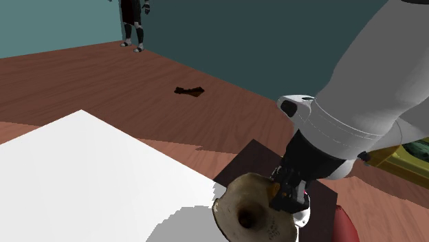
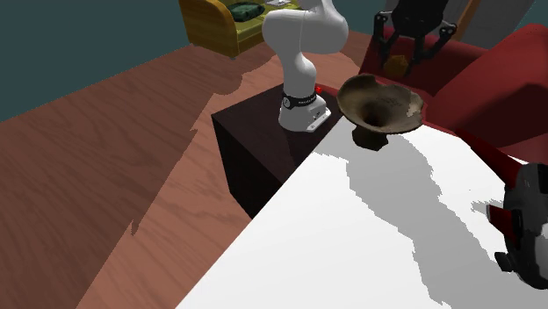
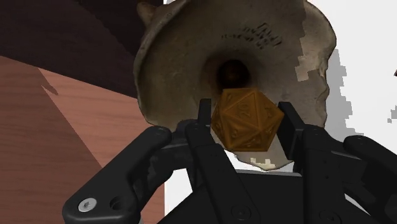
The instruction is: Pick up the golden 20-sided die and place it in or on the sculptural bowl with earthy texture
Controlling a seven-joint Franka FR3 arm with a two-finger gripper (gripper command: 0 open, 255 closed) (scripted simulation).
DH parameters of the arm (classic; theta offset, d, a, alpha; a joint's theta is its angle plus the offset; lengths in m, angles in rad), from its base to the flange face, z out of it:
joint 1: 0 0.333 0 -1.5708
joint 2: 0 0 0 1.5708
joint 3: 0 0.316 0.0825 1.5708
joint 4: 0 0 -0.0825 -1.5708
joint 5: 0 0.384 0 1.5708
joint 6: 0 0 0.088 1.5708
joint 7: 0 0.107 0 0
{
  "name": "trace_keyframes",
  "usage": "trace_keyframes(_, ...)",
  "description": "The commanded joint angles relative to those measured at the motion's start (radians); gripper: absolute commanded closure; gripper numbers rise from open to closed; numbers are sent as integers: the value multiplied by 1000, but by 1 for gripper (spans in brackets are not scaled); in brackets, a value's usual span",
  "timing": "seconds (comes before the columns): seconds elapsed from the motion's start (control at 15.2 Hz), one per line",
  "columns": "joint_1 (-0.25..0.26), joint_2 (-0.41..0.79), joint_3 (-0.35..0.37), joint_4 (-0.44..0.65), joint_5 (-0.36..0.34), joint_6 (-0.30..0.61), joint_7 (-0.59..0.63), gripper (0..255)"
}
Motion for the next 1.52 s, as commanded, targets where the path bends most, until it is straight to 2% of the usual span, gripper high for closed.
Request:
trace_keyframes(0.0,5,-6,8,-29,9,22,-4,255)
trace_keyframes(0.26,12,-10,30,-78,30,68,-7,255)
trace_keyframes(0.73,12,-10,30,-78,30,68,-7,255)
trace_keyframes(0.79,12,-10,30,-78,30,68,-7,0)
trace_keyframes(1.12,12,-10,30,-78,30,68,-7,0)
trace_keyframes(1.39,-7,6,-20,48,-18,-42,3,0)
trace_keyframes(1.45,-7,6,-20,48,-18,-42,3,0)
